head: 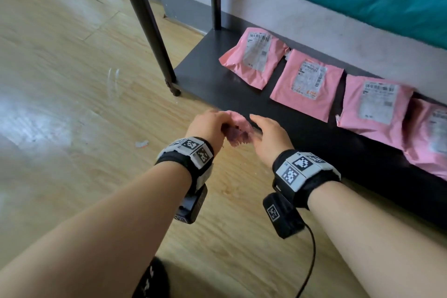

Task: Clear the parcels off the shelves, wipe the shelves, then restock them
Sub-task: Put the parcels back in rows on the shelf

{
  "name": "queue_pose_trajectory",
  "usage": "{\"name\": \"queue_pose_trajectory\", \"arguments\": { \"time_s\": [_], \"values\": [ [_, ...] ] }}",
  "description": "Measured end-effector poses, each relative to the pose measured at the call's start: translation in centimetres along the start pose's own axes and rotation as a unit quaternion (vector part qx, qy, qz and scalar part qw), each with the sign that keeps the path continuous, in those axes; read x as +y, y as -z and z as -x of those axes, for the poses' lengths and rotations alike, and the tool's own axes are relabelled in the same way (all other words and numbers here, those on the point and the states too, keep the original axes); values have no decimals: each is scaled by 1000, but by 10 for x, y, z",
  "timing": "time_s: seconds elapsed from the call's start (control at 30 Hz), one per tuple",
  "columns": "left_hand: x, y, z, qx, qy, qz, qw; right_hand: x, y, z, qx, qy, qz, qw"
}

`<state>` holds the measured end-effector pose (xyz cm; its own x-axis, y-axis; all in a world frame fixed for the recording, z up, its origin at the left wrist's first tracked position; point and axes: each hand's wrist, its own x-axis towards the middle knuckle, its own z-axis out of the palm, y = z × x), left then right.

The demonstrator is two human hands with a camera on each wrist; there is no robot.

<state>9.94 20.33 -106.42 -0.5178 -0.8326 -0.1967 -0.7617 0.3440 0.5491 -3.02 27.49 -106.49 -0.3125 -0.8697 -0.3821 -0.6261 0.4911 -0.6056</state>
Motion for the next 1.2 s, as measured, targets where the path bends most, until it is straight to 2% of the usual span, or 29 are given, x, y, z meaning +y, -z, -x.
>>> {"name": "queue_pose_trajectory", "arguments": {
  "time_s": [0.2,0.37,0.67,0.83,1.0,1.1,1.2],
  "values": [
    [49,84,72,-9,24,70,997,-71,43,69,-14,-37,-103,994],
    [96,167,127,-31,63,43,997,-128,100,130,-22,-71,-109,991],
    [209,314,213,-85,7,30,996,-225,234,262,-14,-76,-67,995],
    [279,374,221,-98,-118,16,988,-258,308,317,37,-103,-74,991],
    [359,410,232,-130,-266,15,955,-274,380,384,169,-162,-80,969],
    [406,422,250,-143,-354,22,924,-271,413,429,224,-193,-81,952],
    [461,427,275,-184,-451,70,871,-259,439,477,271,-228,-88,931]
  ]
}}
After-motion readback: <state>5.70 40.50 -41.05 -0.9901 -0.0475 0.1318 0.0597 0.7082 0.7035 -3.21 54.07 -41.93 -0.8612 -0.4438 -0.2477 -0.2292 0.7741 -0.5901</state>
